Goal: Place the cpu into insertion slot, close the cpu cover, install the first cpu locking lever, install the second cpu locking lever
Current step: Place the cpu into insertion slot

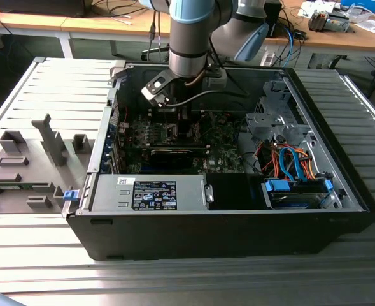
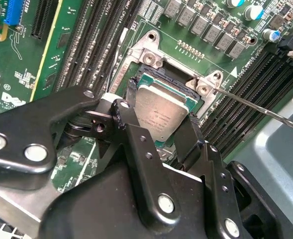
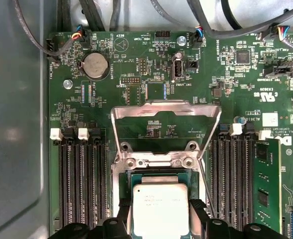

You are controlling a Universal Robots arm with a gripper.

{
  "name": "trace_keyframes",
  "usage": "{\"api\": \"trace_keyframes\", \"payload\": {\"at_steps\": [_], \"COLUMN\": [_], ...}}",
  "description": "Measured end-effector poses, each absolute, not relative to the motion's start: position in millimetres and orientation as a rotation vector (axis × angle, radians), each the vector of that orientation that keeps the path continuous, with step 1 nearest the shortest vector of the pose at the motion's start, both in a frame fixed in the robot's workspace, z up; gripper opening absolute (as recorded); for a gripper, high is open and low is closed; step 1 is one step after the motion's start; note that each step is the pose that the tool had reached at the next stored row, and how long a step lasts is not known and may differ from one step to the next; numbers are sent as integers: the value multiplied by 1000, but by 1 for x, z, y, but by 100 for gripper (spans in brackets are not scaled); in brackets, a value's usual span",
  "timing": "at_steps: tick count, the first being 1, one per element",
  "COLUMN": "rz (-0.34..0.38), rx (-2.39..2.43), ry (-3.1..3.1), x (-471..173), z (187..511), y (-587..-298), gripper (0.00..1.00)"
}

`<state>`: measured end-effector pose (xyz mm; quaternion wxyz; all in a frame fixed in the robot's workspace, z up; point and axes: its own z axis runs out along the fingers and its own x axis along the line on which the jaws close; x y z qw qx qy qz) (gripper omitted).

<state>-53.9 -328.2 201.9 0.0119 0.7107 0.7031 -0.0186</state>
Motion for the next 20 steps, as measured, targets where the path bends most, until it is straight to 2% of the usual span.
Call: {"api": "trace_keyframes", "payload": {"at_steps": [20], "rz": [-57], "rx": [2216], "ry": [2193], "x": [-54], "z": [198], "y": [-329], "gripper": [55]}}
